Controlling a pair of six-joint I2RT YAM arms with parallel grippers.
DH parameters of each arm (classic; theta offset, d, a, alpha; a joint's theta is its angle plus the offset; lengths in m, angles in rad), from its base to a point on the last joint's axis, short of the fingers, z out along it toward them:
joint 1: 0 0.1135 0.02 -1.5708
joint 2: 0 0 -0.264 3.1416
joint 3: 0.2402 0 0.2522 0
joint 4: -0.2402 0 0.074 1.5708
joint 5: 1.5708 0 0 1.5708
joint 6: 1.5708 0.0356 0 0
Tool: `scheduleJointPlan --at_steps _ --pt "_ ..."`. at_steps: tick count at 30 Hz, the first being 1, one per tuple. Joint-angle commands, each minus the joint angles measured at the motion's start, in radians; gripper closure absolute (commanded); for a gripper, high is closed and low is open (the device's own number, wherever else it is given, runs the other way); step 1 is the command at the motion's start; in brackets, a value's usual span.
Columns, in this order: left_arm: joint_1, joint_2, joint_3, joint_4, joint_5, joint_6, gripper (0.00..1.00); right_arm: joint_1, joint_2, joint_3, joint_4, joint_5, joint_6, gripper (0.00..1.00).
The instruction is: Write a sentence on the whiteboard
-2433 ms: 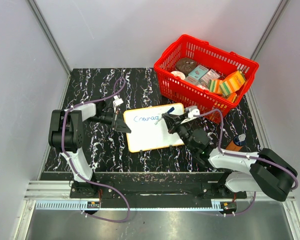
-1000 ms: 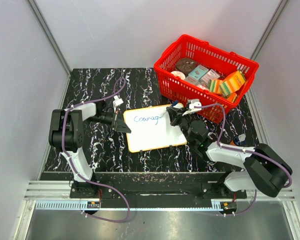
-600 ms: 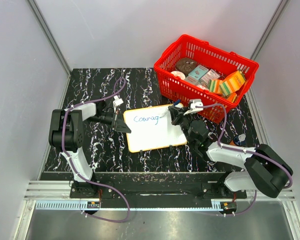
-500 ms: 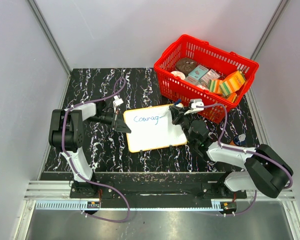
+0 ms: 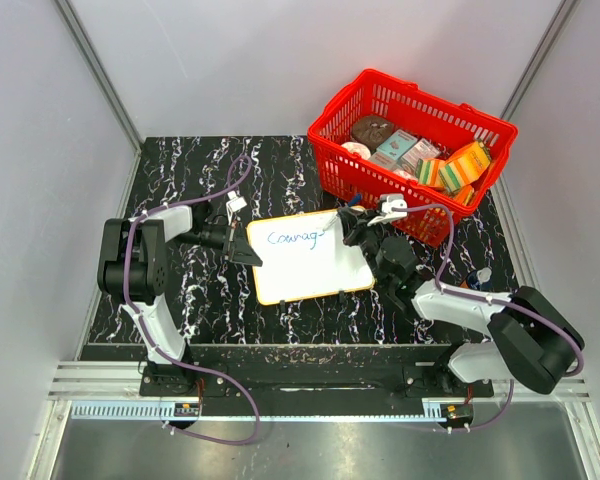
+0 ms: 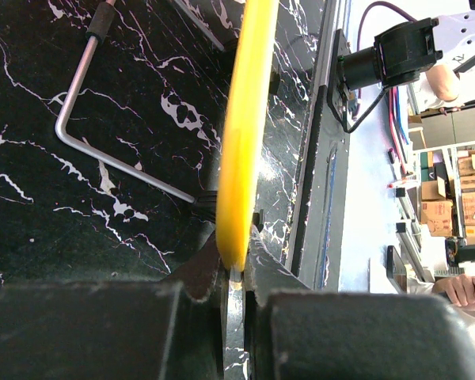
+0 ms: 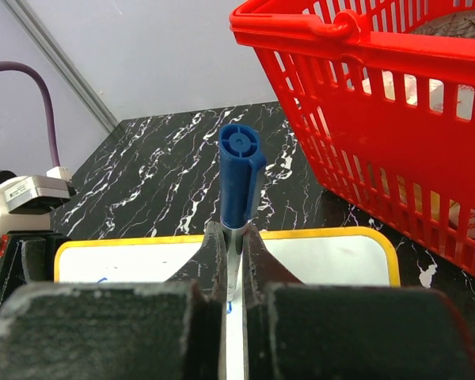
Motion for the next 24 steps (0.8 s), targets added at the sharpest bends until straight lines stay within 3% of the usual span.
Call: scheduleJointPlan --at_steps 1,24 --pt "-0.018 0.017 0.016 0.001 -0.128 0.048 1.00 -0.011 0.019 0.047 0.006 -0.022 0.003 1.00" --pt "-0.018 0.015 0.016 0.003 -0.131 0.049 1.00 -0.009 -0.008 -0.045 -0.055 -0.058 0.065 1.00"
